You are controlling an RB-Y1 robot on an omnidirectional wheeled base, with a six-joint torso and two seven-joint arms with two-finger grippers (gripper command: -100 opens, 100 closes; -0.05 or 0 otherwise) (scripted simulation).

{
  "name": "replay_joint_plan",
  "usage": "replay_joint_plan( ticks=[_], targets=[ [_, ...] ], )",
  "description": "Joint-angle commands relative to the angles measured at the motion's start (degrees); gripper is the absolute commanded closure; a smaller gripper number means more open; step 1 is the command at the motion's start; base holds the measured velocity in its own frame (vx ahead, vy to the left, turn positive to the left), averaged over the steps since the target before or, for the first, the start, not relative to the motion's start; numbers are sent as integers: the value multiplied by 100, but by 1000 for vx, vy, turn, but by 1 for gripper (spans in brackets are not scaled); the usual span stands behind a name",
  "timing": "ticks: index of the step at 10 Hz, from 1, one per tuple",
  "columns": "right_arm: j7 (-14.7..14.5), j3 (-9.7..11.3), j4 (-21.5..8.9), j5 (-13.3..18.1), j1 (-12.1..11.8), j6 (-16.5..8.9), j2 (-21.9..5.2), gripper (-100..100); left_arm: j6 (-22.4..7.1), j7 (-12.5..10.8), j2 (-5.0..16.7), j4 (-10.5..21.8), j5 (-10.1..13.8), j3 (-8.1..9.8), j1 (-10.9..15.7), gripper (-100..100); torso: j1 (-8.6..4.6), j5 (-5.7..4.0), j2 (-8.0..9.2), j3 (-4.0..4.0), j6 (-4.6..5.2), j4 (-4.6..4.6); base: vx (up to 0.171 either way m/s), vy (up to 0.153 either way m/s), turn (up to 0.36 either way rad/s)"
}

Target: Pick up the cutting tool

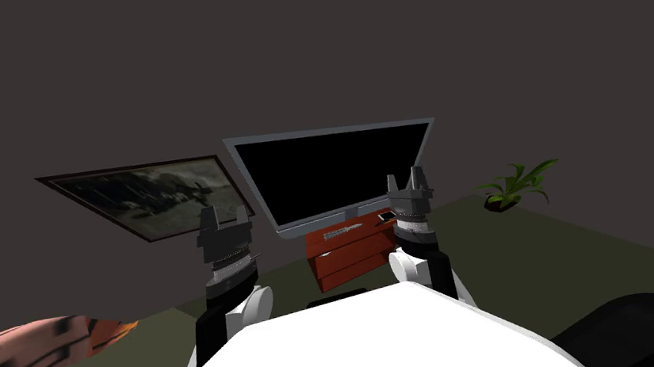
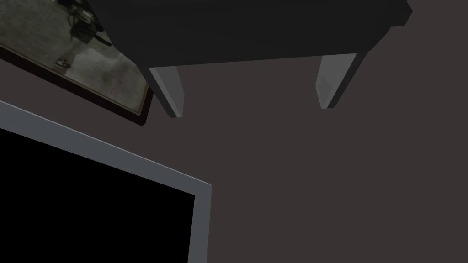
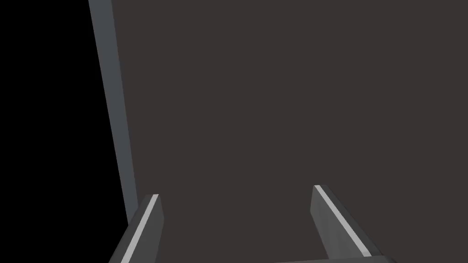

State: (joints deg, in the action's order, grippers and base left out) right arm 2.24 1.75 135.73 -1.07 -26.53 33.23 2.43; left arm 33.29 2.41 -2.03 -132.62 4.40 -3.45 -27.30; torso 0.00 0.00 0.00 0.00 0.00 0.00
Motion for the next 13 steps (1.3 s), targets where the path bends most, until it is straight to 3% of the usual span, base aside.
replay_joint_plan(
  ticks=[1, 10, 13],
  targets=[
    [-28, 60, -51, 38, -27, 4, -275, -100, 0, 0, 0, 0, 0, 0, 0, 0, 0, 0, 0, 0, 0, 0, -30, 0, 83],
    [-237, 514, -455, 331, -198, -11, -1524, -100, 0, 0, 0, 0, 0, 0, 1, 0, -5, -1, 25, 14, -1, 6, -67, -8, 83],
    [-358, 758, -710, 510, -283, -57, -2010, -100, 0, 0, 0, 0, 0, 0, 0, 0, -6, -1, 23, 14, 1, 6, -63, -5, 123]
  ],
)
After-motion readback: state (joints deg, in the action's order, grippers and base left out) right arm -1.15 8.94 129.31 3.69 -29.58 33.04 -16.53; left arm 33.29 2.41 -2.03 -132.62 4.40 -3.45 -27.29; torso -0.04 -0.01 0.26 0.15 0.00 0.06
